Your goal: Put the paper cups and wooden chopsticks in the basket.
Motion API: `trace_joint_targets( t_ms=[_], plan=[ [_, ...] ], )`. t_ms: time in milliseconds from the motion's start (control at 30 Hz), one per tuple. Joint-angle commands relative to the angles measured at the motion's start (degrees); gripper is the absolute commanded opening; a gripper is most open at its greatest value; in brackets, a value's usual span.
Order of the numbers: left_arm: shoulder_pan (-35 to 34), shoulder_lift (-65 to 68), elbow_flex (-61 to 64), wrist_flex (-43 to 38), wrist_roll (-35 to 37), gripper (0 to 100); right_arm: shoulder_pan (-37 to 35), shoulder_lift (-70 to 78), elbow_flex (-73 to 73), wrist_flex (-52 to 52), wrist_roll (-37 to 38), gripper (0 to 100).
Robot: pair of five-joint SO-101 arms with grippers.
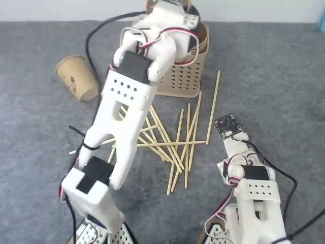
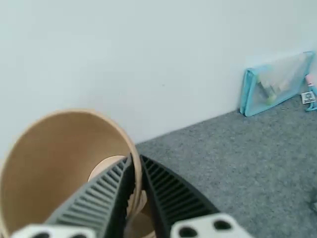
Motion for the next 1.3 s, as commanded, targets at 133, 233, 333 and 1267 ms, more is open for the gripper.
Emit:
trace_joint_targets(
  t_ms=[133,233,333,1267],
  plan=[
    [-0.8,-0.6,-1.5,2.8,-4.9,10,-0.2,-1.6,-0.4,-0.8,0.1,0.7],
    [-1.1,-0.9,-1.9,4.1,-3.6,18,-0.2,-1.6,-0.4,-0.8,0.1,0.7],
    [-1.1,-2.1,-3.2,5.5,-3.3,22,-0.2,-1.6,-0.4,-0.8,0.1,0.7],
    [-41.4,9.9,-12.6,14.2,-3.3,1,-0.2,-1.6,0.0,0.3,0.1,0.7]
  ],
)
